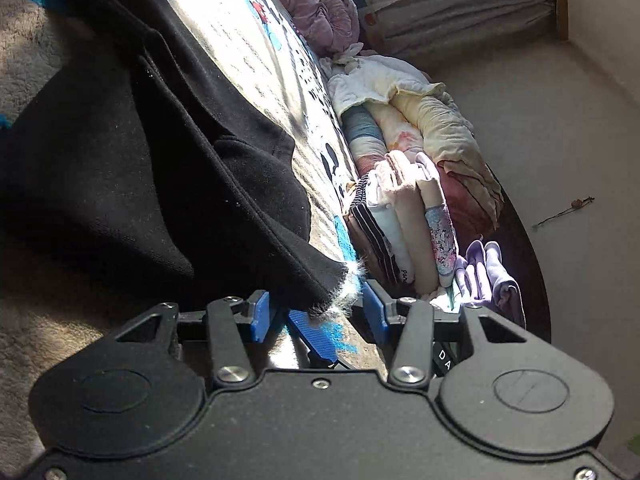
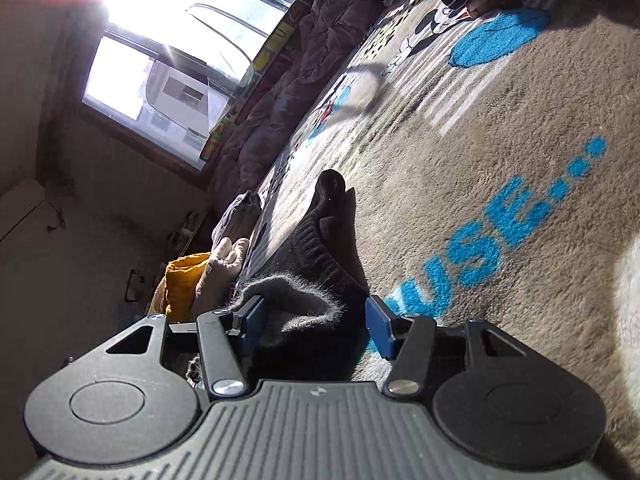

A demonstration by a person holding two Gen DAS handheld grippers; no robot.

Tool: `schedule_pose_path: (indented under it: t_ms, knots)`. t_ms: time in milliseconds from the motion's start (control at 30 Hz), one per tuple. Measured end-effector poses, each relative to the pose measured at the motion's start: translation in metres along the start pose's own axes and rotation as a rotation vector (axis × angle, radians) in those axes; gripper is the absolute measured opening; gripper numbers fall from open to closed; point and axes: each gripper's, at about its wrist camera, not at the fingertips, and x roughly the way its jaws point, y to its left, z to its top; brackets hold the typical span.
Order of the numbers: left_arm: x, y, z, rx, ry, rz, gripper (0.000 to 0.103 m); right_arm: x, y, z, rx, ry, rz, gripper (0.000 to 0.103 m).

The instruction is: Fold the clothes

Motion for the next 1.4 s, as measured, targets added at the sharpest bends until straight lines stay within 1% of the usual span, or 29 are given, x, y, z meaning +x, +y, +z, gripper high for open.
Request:
schedule_pose_path:
  t_ms: [33, 67, 100, 233, 267, 333, 400, 467, 500, 533, 567, 633, 667, 700, 733, 767, 800, 833, 867, 933, 967, 1033, 1167, 1300, 1367, 1400]
  knots:
    - [0.001, 0.001, 0.002, 0.003, 0.003, 0.017, 0.008, -0.001, 0.001, 0.000, -0.003, 0.004, 0.006, 0.056]
    - [-0.002, 0.002, 0.004, 0.010, 0.004, 0.025, 0.006, -0.004, 0.001, 0.000, 0.002, -0.004, 0.012, 0.056]
    - [-0.006, 0.003, 0.007, 0.013, 0.005, 0.027, 0.006, -0.009, 0.000, 0.001, 0.013, -0.021, 0.019, 0.056]
    - [-0.037, 0.017, 0.027, 0.000, -0.030, -0.028, 0.006, -0.023, -0.012, 0.007, 0.092, -0.092, 0.046, 0.057]
    - [-0.050, 0.020, 0.033, 0.007, -0.050, -0.037, 0.006, -0.023, -0.015, 0.007, 0.110, -0.099, 0.043, 0.057]
    - [-0.077, 0.027, 0.047, 0.029, -0.086, -0.059, 0.006, -0.020, -0.015, 0.006, 0.106, -0.099, 0.027, 0.057]
    - [-0.108, 0.037, 0.061, 0.040, -0.136, -0.070, 0.006, -0.014, -0.011, 0.003, 0.079, -0.084, 0.017, 0.057]
    - [-0.142, 0.050, 0.075, 0.044, -0.191, -0.095, 0.006, -0.007, -0.006, 0.000, 0.051, -0.067, 0.008, 0.057]
    - [-0.159, 0.057, 0.081, 0.045, -0.217, -0.109, 0.006, -0.005, -0.004, -0.001, 0.039, -0.064, 0.001, 0.059]
    - [-0.175, 0.066, 0.088, 0.039, -0.249, -0.103, 0.006, -0.003, -0.002, -0.002, 0.027, -0.063, -0.007, 0.061]
    - [-0.196, 0.078, 0.095, 0.018, -0.313, -0.060, 0.006, -0.001, 0.000, -0.003, 0.015, -0.063, -0.016, 0.061]
    - [-0.232, 0.109, 0.104, -0.074, -0.439, 0.017, 0.007, 0.003, 0.004, -0.005, -0.009, -0.062, -0.033, 0.063]
    - [-0.245, 0.124, 0.105, -0.134, -0.482, 0.064, 0.013, 0.005, 0.006, -0.006, -0.021, -0.061, -0.041, 0.063]
    - [-0.256, 0.137, 0.106, -0.189, -0.501, 0.113, 0.018, 0.007, 0.008, -0.006, -0.034, -0.059, -0.050, 0.063]
    - [-0.267, 0.149, 0.106, -0.237, -0.519, 0.163, 0.027, 0.008, 0.009, -0.006, -0.047, -0.057, -0.058, 0.063]
    - [-0.276, 0.156, 0.104, -0.262, -0.535, 0.206, 0.036, 0.008, 0.010, -0.006, -0.056, -0.056, -0.064, 0.063]
    - [-0.281, 0.159, 0.102, -0.270, -0.543, 0.218, 0.041, 0.008, 0.010, -0.007, -0.063, -0.057, -0.068, 0.063]
    - [-0.283, 0.160, 0.100, -0.272, -0.542, 0.212, 0.052, 0.007, 0.012, -0.007, -0.073, -0.062, -0.076, 0.063]
    - [-0.284, 0.160, 0.098, -0.269, -0.528, 0.206, 0.057, 0.006, 0.013, -0.007, -0.084, -0.072, -0.087, 0.063]
    - [-0.280, 0.158, 0.095, -0.243, -0.496, 0.208, 0.059, 0.004, 0.015, -0.008, -0.101, -0.095, -0.110, 0.063]
    - [-0.277, 0.156, 0.094, -0.223, -0.478, 0.225, 0.060, 0.003, 0.015, -0.008, -0.106, -0.105, -0.120, 0.063]
    - [-0.266, 0.149, 0.091, -0.180, -0.444, 0.296, 0.060, 0.004, 0.014, -0.008, -0.108, -0.114, -0.136, 0.063]
    - [-0.248, 0.134, 0.087, -0.097, -0.441, 0.441, 0.058, 0.007, 0.014, -0.008, -0.127, -0.111, -0.144, 0.065]
    - [-0.234, 0.131, 0.086, -0.035, -0.456, 0.528, 0.058, 0.013, 0.014, -0.006, -0.149, -0.089, -0.135, 0.065]
    - [-0.225, 0.130, 0.086, 0.039, -0.455, 0.570, 0.059, 0.016, 0.014, -0.005, -0.160, -0.079, -0.131, 0.065]
    - [-0.221, 0.129, 0.087, 0.073, -0.455, 0.588, 0.059, 0.018, 0.014, -0.005, -0.165, -0.073, -0.128, 0.068]
